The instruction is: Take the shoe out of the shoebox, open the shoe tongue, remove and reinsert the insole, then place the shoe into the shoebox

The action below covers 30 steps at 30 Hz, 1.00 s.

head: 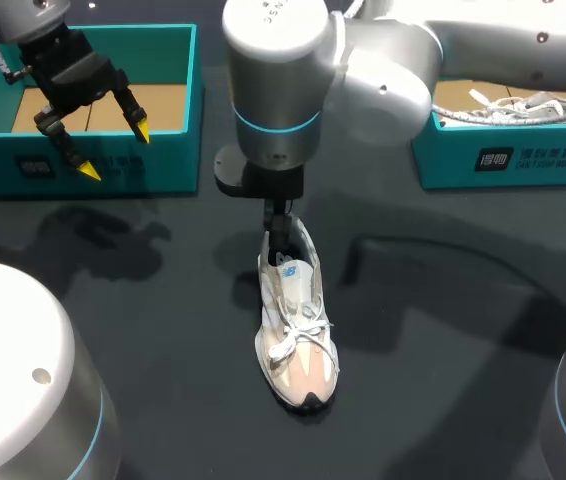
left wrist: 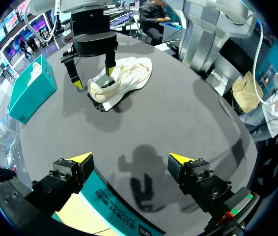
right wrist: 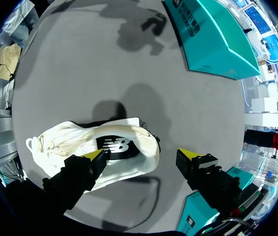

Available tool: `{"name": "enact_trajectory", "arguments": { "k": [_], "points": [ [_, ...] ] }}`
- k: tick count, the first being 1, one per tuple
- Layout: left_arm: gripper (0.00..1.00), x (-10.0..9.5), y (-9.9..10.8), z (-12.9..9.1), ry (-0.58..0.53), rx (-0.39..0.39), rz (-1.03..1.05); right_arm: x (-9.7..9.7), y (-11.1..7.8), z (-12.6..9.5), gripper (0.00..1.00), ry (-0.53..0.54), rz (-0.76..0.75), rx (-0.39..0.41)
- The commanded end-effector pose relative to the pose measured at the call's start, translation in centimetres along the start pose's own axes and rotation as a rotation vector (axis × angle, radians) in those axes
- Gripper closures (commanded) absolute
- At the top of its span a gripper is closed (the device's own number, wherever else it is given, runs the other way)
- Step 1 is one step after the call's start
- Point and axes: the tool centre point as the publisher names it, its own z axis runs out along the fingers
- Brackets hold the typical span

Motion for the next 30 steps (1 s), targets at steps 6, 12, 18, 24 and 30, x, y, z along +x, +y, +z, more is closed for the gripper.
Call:
{"name": "enact_trajectory", "arguments": {
  "k": [6, 12, 18, 24, 30],
  "points": [
    [0.00, 0.0, 0.0, -0.1, 0.003, -0.002, 0.001, -0.7, -0.4, 1.8, 0.10, -0.014, -0.041, -0.013],
    [0.00, 0.0, 0.0, -0.1, 0.003, -0.002, 0.001, -1.3, -0.4, 3.0, 0.25, 0.009, -0.054, -0.009],
    [0.00, 0.0, 0.0, -0.1, 0.003, -0.002, 0.001, -1.9, -0.4, 4.0, 0.32, 0.030, -0.065, -0.002],
    [0.00, 0.0, 0.0, -0.1, 0.003, -0.002, 0.001, -2.1, -0.6, 4.9, 0.32, 0.047, -0.075, -0.017],
    [0.00, 0.0, 0.0, -0.1, 0.003, -0.002, 0.001, -2.2, -0.6, 5.8, 0.30, 0.067, -0.082, -0.027]
  ]
}}
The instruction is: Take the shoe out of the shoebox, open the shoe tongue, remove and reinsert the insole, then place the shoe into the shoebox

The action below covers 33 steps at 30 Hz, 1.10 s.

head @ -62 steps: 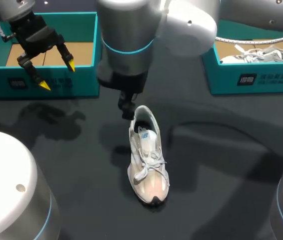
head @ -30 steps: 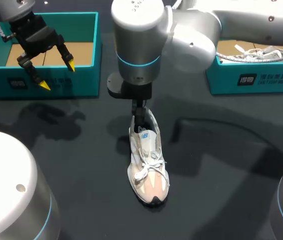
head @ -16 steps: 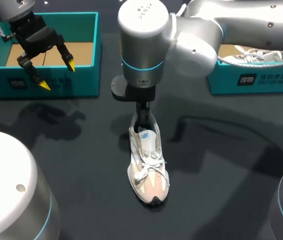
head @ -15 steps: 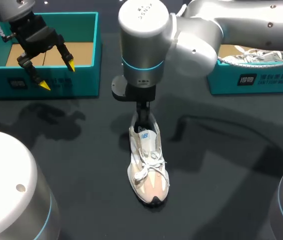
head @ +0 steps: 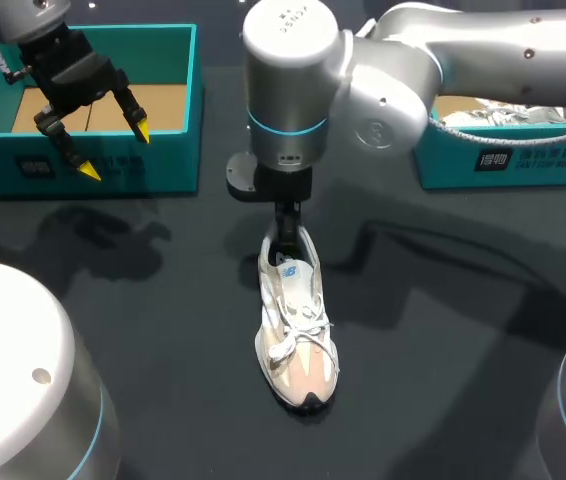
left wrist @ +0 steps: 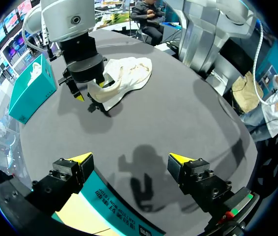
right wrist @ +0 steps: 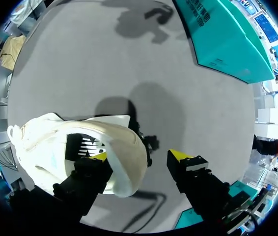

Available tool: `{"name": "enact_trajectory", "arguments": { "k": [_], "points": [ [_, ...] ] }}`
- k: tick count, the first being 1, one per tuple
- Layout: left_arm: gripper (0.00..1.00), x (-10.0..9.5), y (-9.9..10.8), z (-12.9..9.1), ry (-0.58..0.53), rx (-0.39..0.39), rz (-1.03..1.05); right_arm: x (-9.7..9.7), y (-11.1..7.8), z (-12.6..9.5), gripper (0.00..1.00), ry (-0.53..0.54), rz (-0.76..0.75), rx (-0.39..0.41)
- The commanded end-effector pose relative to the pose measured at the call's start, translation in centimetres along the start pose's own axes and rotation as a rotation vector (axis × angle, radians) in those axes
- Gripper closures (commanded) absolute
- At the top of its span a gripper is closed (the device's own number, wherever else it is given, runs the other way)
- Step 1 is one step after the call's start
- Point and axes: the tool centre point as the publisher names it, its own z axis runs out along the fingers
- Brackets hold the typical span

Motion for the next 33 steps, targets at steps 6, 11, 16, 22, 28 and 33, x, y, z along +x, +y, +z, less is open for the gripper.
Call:
{"name": "enact_trajectory", "arguments": {
  "k": [6, 11, 16, 22, 28, 33],
  "points": [
    [0.00, 0.0, 0.0, -0.1, 0.003, -0.002, 0.001, -0.1, -0.1, 1.3, 0.29, 0.022, -0.004, -0.014],
    [0.00, 0.0, 0.0, -0.1, 0.003, -0.002, 0.001, -0.1, 0.0, 1.6, 0.31, 0.028, -0.011, -0.015],
    [0.00, 0.0, 0.0, -0.1, 0.003, -0.002, 0.001, 0.0, 0.1, 1.9, 0.33, 0.038, -0.019, -0.015],
    [0.00, 0.0, 0.0, -0.1, 0.003, -0.002, 0.001, 0.2, 0.2, 2.2, 0.52, 0.049, -0.021, -0.017],
    [0.00, 0.0, 0.0, -0.1, 0.003, -0.002, 0.001, 0.4, 0.2, 2.3, 0.67, 0.053, -0.019, -0.018],
    [0.00, 0.0, 0.0, -0.1, 0.003, -0.002, 0.001, 0.7, 0.1, 2.2, 0.95, 0.050, -0.015, -0.019]
  ]
}}
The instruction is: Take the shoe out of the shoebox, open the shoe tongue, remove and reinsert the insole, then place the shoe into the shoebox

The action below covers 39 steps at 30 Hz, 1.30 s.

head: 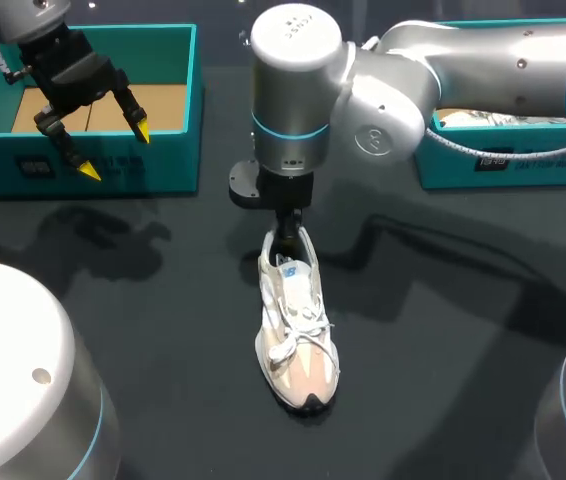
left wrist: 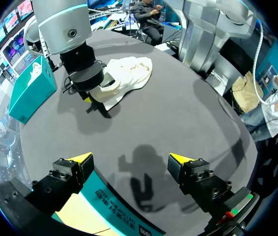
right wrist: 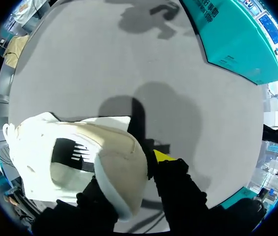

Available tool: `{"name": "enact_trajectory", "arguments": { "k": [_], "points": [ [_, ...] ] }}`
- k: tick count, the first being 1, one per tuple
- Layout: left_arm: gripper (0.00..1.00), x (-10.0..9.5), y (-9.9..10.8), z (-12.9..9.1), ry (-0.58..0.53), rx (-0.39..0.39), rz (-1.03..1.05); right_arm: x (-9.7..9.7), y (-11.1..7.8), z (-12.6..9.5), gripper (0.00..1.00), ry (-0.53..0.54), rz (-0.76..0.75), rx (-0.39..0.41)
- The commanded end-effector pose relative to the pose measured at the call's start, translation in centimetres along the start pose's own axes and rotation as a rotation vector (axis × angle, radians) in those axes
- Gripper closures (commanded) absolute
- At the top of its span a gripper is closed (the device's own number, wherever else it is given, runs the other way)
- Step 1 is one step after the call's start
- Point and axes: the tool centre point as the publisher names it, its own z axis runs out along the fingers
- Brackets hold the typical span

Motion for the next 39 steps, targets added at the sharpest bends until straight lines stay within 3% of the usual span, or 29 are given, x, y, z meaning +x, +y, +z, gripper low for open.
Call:
{"name": "enact_trajectory", "arguments": {
  "k": [1, 7, 11, 23, 28, 34, 39],
  "points": [
    [0.00, 0.0, 0.0, -0.1, 0.003, -0.002, 0.001, 0.5, 0.0, -0.1, 1.00, -0.004, 0.002, 0.000],
    [0.00, 0.0, 0.0, -0.1, 0.003, -0.002, 0.001, 0.8, -0.1, -1.2, 1.00, -0.010, 0.009, 0.006],
    [0.00, 0.0, 0.0, -0.1, 0.003, -0.002, 0.001, 0.8, -0.6, -3.3, 1.00, -0.034, 0.009, 0.021],
    [0.00, 0.0, 0.0, -0.1, 0.003, -0.002, 0.001, -1.2, -4.7, -12.2, 1.00, -0.133, 0.049, 0.108],
    [0.00, 0.0, 0.0, -0.1, 0.003, -0.002, 0.001, -2.4, -7.3, -16.0, 1.00, -0.159, 0.087, 0.148],
    [0.00, 0.0, 0.0, -0.1, 0.003, -0.002, 0.001, -3.3, -10.0, -19.3, 1.00, -0.193, 0.147, 0.079],
    [0.00, 0.0, 0.0, -0.1, 0.003, -0.002, 0.001, -3.0, -10.0, -19.4, 1.00, -0.198, 0.159, 0.067]
  ]
}}
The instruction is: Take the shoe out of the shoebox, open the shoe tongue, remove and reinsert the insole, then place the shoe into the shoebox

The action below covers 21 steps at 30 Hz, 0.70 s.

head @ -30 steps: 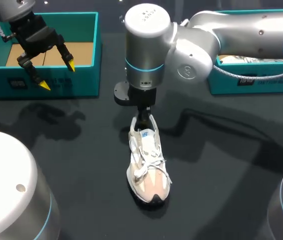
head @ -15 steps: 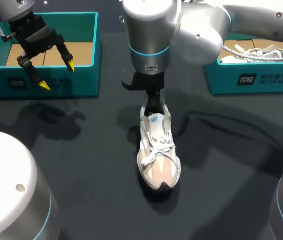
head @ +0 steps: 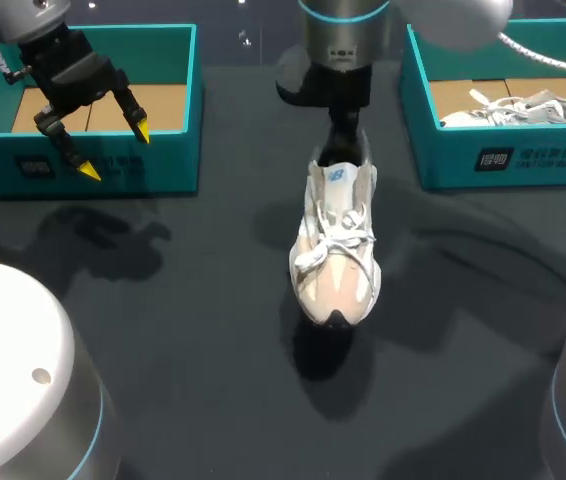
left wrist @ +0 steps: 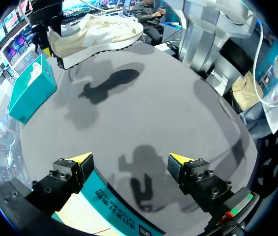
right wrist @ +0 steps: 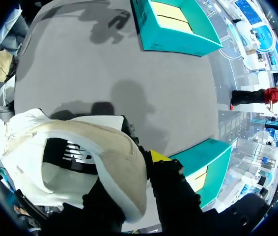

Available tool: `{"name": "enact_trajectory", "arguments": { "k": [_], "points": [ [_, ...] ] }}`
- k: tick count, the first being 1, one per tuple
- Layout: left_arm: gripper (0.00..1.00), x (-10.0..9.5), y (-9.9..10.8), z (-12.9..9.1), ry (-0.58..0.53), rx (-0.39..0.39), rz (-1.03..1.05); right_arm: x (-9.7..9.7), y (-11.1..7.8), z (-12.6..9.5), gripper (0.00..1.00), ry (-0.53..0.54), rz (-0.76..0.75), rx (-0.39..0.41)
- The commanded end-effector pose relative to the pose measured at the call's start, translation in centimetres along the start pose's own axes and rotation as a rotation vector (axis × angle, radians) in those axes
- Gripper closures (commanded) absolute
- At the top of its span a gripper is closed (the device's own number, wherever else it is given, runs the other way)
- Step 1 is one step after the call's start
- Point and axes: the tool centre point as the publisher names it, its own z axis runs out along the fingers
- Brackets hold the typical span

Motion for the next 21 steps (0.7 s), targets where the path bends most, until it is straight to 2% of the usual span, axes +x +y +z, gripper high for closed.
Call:
{"name": "enact_trajectory", "arguments": {
  "k": [1, 13, 17, 21],
  "points": [
    [0.00, 0.0, 0.0, -0.1, 0.003, -0.002, 0.001, 0.4, -2.0, -1.0, 1.00, -0.009, -0.002, -0.039],
    [0.00, 0.0, 0.0, -0.1, 0.003, -0.002, 0.001, 0.3, -2.1, -1.0, 1.00, -0.007, 0.008, -0.042],
    [0.00, 0.0, 0.0, -0.1, 0.003, -0.002, 0.001, -1.7, -3.2, -1.8, 1.00, -0.020, 0.045, -0.011],
    [0.00, 0.0, 0.0, -0.1, 0.003, -0.002, 0.001, -4.1, -5.3, -1.9, 1.00, -0.036, 0.061, -0.002]
  ]
}}
